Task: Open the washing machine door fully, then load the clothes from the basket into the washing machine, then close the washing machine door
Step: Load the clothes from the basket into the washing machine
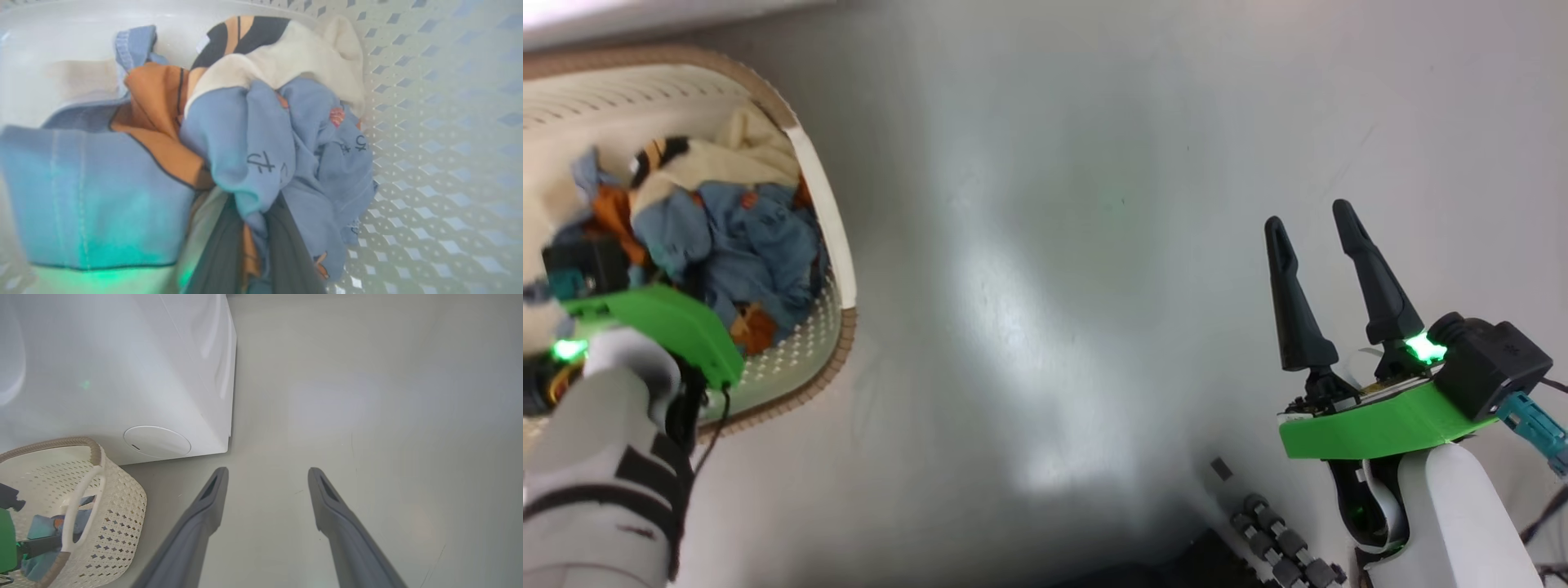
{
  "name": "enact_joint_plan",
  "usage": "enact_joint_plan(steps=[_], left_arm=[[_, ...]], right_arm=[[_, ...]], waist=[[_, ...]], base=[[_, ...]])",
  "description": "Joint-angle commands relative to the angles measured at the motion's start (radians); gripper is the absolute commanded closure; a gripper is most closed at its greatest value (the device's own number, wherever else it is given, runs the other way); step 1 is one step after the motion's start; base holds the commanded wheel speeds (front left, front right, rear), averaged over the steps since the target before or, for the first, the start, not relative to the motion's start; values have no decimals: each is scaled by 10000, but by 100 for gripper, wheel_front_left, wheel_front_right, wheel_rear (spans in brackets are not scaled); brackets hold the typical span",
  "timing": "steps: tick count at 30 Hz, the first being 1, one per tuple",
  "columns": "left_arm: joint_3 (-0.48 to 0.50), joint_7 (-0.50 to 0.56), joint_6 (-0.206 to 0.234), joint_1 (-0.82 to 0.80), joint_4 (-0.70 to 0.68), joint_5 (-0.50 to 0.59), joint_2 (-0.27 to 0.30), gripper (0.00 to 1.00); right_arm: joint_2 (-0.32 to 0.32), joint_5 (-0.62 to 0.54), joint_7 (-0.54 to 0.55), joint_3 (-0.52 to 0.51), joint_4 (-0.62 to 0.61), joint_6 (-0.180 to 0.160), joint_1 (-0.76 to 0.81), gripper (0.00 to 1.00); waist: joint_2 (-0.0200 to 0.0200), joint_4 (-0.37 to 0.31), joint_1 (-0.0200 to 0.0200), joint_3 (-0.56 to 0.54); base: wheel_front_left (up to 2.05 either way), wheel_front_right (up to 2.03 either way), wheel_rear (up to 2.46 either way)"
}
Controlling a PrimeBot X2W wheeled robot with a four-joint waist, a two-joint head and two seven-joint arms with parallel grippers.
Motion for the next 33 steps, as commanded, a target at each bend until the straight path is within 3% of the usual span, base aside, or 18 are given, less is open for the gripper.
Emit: enact_joint_plan(steps=[1,7,20,33], left_arm=[[229,-174,41,681,-27,-170,275,100],[516,-445,59,1669,-560,-467,81,100],[1716,-458,593,5509,-4450,-319,-616,100],[2173,-459,766,8557,-7421,-169,-1176,100]], right_arm=[[1,40,-46,191,-93,16,313,0],[1,174,-46,85,151,16,502,0],[1,256,-46,-24,661,16,1723,0],[1,156,-46,19,914,16,3194,0]], waist=[[0,266,0,-689],[0,595,0,-2006],[0,1114,0,-5646],[0,1568,0,-8060]], base=[[0,0,0],[0,0,0],[0,0,0],[0,0,0]])
